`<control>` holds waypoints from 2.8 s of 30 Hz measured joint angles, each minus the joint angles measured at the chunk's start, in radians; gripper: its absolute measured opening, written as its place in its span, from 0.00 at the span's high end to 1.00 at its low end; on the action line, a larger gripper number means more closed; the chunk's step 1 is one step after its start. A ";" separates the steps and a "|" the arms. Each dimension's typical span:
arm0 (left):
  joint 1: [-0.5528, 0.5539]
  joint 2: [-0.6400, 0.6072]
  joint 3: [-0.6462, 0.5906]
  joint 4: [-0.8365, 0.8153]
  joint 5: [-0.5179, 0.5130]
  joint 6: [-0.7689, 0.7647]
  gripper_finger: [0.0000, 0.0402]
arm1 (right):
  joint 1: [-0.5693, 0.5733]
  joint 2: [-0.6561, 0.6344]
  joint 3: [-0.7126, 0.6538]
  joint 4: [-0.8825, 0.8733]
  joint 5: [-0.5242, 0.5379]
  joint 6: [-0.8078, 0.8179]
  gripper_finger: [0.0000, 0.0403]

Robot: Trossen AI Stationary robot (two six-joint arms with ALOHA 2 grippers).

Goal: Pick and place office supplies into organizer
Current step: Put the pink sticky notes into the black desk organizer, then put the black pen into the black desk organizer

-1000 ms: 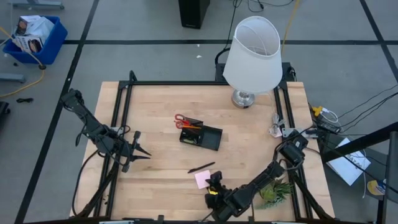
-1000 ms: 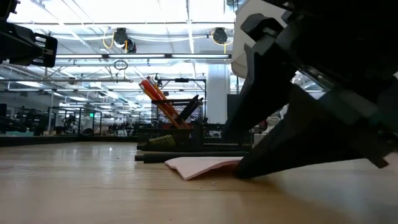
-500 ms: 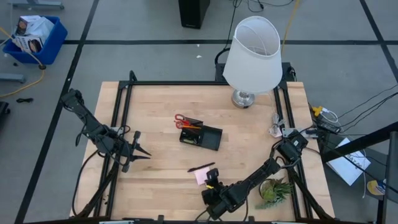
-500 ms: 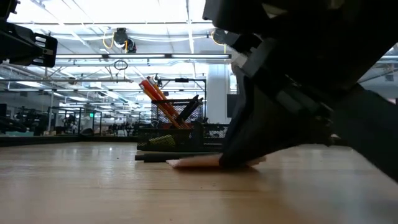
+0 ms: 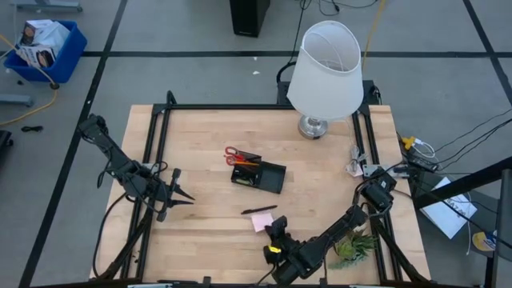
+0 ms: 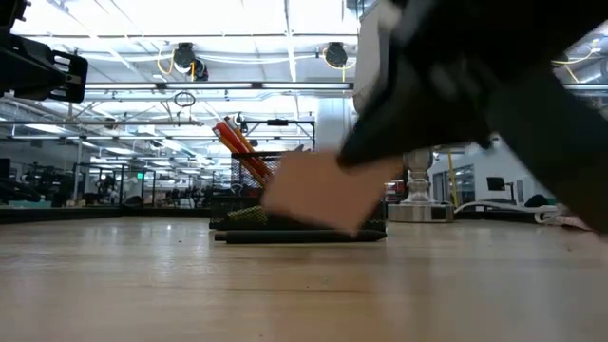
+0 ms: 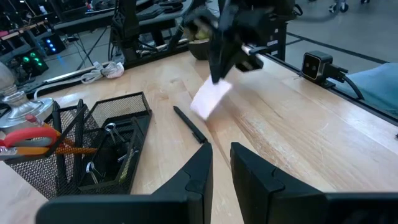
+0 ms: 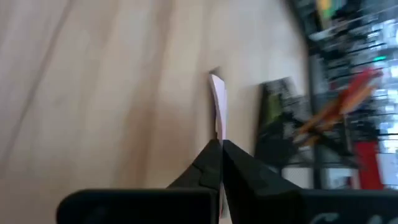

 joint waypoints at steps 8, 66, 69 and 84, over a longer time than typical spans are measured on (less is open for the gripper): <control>0.000 0.000 0.000 -0.001 0.000 0.000 0.84 | -0.008 -0.058 0.002 -0.005 0.094 -0.011 1.00; 0.000 0.000 0.000 0.000 0.000 0.000 0.84 | -0.360 -0.139 -0.093 -0.071 -0.220 0.105 0.49; 0.000 0.000 0.000 0.000 0.000 0.000 0.84 | -0.344 -0.156 -0.093 -0.074 -0.271 0.105 0.51; 0.000 0.000 0.000 0.000 0.000 0.000 0.84 | -0.311 -0.191 -0.153 0.477 -0.767 -0.050 0.62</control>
